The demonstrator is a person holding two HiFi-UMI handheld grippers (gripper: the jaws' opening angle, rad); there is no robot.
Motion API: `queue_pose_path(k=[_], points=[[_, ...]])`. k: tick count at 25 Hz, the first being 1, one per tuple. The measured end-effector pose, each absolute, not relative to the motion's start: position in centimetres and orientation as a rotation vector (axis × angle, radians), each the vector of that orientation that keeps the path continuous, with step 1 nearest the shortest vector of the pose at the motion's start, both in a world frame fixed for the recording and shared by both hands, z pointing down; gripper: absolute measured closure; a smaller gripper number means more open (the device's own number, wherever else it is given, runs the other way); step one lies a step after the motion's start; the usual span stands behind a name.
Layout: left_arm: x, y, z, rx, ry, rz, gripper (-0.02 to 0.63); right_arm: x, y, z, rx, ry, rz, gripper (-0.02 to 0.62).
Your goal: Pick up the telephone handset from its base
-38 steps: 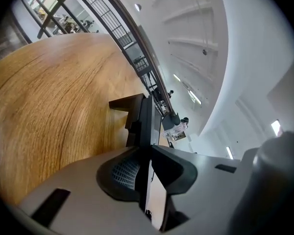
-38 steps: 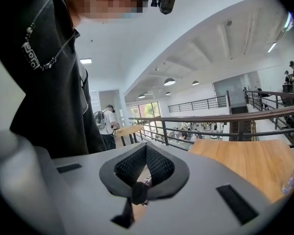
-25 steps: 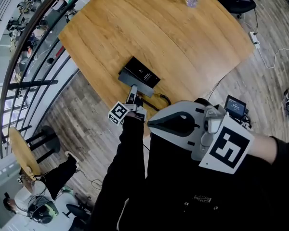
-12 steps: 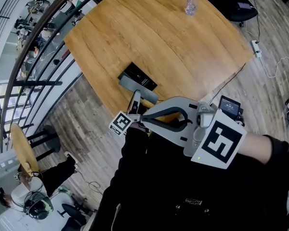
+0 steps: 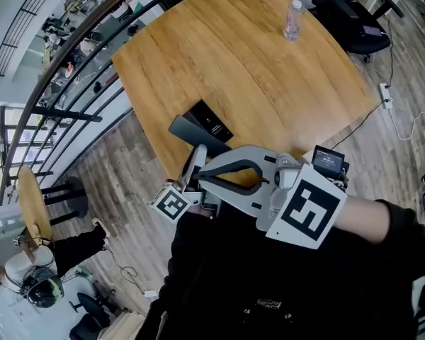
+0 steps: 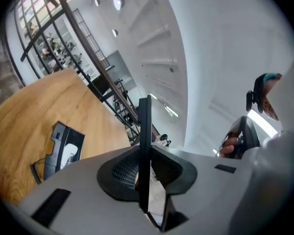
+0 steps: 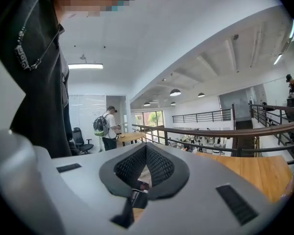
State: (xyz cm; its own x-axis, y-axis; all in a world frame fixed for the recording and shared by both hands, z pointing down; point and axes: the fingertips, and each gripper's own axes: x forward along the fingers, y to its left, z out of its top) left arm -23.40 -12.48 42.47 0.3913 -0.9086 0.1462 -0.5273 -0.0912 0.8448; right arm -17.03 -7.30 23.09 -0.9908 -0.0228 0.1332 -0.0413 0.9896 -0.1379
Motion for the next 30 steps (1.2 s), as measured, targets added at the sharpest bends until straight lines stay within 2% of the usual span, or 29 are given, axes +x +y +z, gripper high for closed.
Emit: queue_pose_path(k=[9, 14, 25, 30], points=[[-22.9, -12.0, 33.9, 1.918, -1.462, -0.442, 0.529, -16.4, -9.5, 23.1, 0.088, -3.033, 0.235, 0.578], [-21.9, -11.3, 34.1, 1.944, -1.542, -0.313, 0.529, -17.1, -9.3, 24.2, 0.055, -3.009, 0.271, 0.578], [-20.5, -11.2, 33.8, 1.938, -1.685, -0.254, 0.529, -18.1, -8.9, 25.0, -0.114, -2.999, 0.235, 0.578], [-19.4, -11.1, 34.3, 1.960, -1.670, -0.250, 0.529, -18.3, -8.8, 26.0, -0.193, -2.972, 0.321, 0.578]])
